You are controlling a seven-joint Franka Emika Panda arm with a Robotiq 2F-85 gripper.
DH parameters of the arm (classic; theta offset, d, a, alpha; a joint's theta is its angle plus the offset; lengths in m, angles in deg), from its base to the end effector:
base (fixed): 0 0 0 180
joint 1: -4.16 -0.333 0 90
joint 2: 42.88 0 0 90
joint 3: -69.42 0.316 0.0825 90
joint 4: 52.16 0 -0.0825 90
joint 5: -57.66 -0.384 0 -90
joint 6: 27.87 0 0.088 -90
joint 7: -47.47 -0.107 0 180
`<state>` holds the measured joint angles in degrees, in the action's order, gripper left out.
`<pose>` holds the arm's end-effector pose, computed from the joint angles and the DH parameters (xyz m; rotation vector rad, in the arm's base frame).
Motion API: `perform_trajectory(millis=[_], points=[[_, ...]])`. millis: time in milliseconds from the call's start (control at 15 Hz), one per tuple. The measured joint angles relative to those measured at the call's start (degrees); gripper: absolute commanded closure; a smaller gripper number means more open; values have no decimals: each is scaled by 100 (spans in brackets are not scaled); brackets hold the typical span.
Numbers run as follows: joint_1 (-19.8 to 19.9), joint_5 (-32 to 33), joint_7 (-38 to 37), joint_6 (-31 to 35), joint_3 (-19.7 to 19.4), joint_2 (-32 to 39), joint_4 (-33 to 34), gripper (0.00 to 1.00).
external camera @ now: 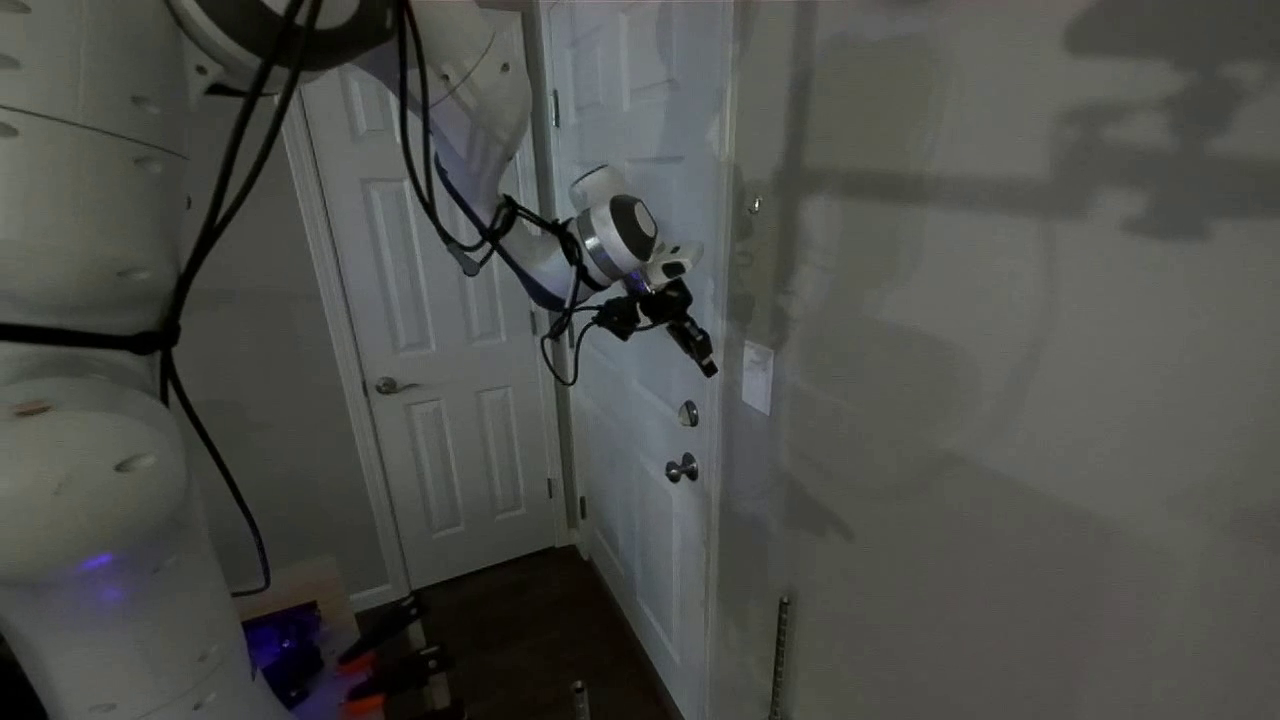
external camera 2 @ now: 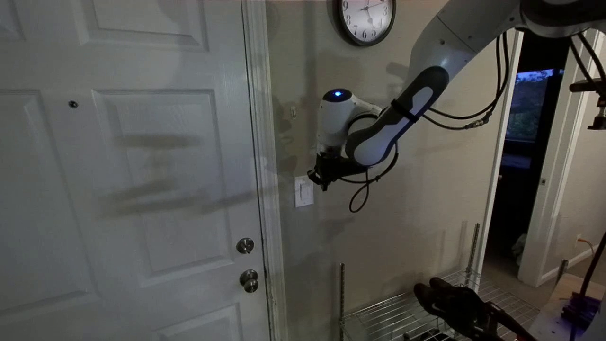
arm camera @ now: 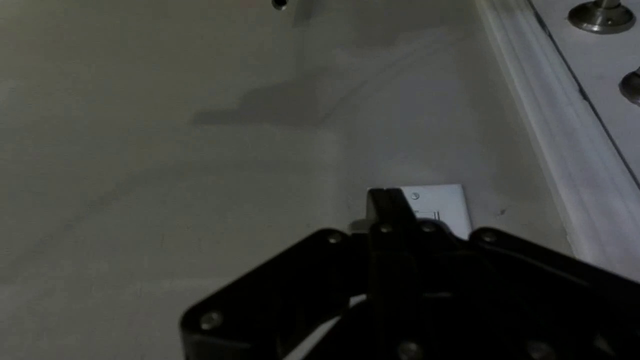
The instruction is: Press the switch on top to turn on the light
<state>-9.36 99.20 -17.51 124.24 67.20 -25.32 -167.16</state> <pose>0.6106 0.1419 0.3338 2.8408 -0.4892 0.7815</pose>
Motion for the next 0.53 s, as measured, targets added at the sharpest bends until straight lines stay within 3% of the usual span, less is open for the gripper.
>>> perform_trajectory(millis=[533], points=[[-256, 878, -1140, 535, -392, 564, 464, 98]])
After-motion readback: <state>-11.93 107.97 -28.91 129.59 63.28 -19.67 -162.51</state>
